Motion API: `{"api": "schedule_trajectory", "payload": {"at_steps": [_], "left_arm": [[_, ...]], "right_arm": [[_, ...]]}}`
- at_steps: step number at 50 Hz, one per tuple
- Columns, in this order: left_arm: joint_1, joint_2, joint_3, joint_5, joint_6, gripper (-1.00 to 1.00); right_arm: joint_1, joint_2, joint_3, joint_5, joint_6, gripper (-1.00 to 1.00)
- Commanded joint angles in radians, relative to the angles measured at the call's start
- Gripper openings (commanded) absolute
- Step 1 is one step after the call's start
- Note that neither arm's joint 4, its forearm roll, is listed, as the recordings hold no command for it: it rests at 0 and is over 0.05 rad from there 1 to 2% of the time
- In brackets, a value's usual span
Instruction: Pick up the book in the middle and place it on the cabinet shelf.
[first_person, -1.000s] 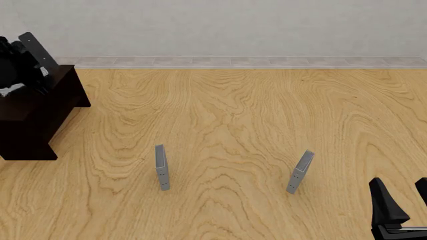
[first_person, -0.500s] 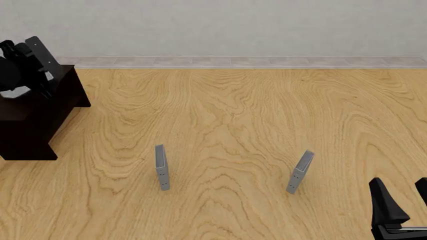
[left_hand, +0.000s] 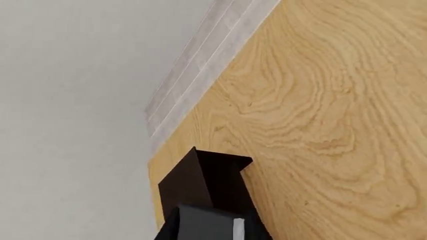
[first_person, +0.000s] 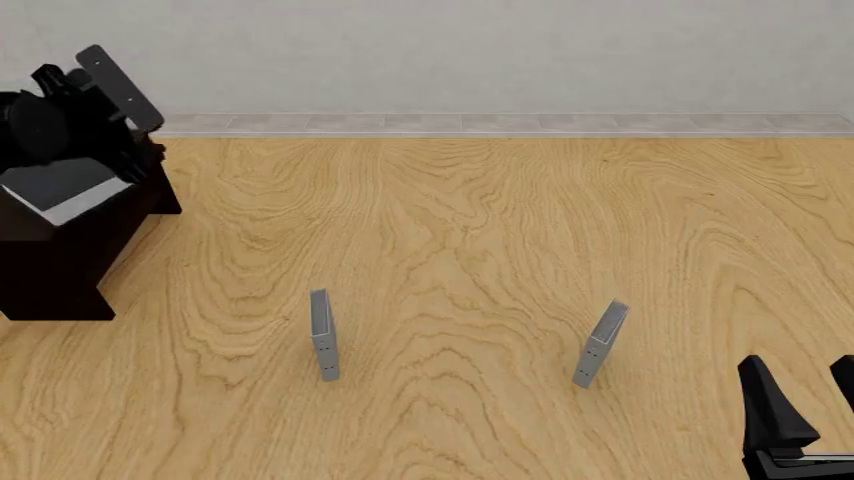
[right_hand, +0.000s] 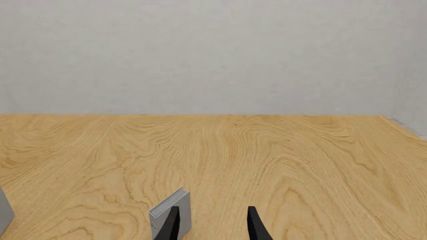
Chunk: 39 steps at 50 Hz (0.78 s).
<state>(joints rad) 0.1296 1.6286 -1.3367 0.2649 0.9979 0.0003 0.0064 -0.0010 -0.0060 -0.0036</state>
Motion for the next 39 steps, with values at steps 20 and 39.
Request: {"api": "schedule_trajectory", "payload": {"at_steps": [20, 39], "left_arm": [[-0.149, -0.095, 0.049, 0.024, -0.141, 1.0], [-0.205, -0.175, 0.125, -0.054, -0.252, 1.0]], "right_arm": [[0.0, 0.0, 0.0, 0.0, 0.0, 1.0], [0.0, 0.0, 0.0, 0.0, 0.0, 1.0]]}}
